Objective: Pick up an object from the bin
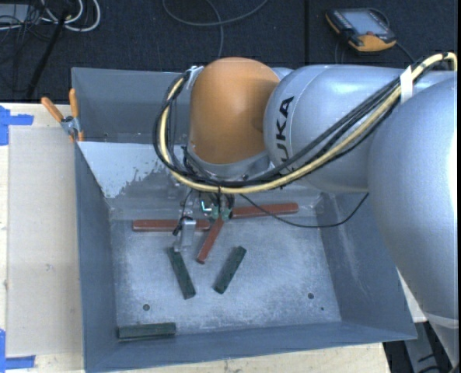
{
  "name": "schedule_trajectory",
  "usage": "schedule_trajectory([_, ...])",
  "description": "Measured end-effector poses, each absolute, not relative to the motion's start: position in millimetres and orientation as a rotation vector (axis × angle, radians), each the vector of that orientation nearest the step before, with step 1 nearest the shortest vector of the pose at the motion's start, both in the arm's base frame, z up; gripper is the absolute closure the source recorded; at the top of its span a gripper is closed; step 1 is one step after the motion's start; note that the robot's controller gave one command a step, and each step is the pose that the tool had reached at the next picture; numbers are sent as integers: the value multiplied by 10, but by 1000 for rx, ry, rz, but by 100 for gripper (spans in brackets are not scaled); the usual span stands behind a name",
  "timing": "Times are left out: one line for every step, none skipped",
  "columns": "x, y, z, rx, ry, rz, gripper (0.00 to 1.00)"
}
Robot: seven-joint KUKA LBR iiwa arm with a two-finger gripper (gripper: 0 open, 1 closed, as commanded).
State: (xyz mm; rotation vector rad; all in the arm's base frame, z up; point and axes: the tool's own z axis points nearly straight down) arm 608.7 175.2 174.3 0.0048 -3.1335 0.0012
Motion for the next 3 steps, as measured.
schedule_trajectory([6106, 1746, 1788, 0, -3141, -1, 0])
schedule_trajectory([6145, 1738, 1397, 29, -3150, -3, 0])
schedule_trajectory([5975, 1484, 772, 16, -3141, -2, 0])
